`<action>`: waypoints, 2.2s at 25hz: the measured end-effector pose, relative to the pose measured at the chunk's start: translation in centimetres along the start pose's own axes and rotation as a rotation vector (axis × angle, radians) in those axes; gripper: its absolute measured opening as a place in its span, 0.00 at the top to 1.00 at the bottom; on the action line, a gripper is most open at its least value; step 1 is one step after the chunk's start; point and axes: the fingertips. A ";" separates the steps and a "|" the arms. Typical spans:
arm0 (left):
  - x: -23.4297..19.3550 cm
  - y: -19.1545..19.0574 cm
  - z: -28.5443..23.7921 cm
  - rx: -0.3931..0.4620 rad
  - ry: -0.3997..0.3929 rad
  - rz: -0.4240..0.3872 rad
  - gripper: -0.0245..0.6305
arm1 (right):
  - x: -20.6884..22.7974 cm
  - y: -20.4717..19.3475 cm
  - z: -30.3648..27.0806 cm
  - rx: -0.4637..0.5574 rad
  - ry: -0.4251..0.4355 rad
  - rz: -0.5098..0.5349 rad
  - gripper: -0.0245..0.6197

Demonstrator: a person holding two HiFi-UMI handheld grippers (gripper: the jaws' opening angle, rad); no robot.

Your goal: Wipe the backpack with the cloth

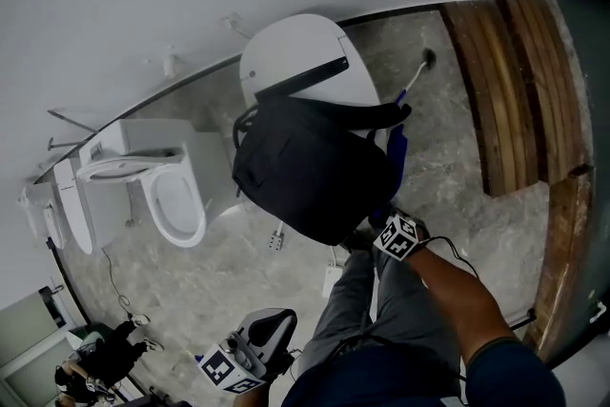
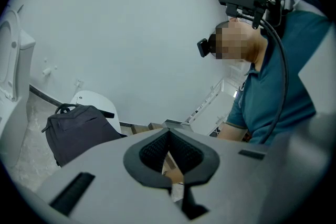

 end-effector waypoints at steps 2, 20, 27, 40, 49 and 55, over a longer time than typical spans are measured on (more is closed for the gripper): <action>-0.4 0.0 0.2 0.000 0.005 0.004 0.96 | -6.3 0.8 -1.9 0.001 0.101 0.020 0.93; -1.3 0.7 0.7 0.011 -0.010 0.014 0.96 | 8.2 6.5 8.0 0.265 -0.232 0.044 0.93; -1.1 0.4 0.1 0.002 -0.024 0.019 0.96 | -0.8 14.5 4.1 0.390 -0.111 0.152 0.93; -1.1 0.5 0.0 0.015 -0.023 0.023 0.96 | 6.7 20.7 4.6 0.423 -0.220 0.060 0.93; -1.5 0.3 -0.2 0.016 -0.022 0.044 0.96 | 3.5 16.2 5.2 0.396 -0.161 0.014 0.93; -1.3 0.4 -1.0 0.007 -0.031 0.039 0.96 | -7.7 23.2 0.2 0.449 0.101 0.296 0.93</action>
Point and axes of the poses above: the fingertips, and each gripper's own axes: z backward along the fingers, x to its right, y out of its top, and after that the axes turned 8 degrees about x, right-handed
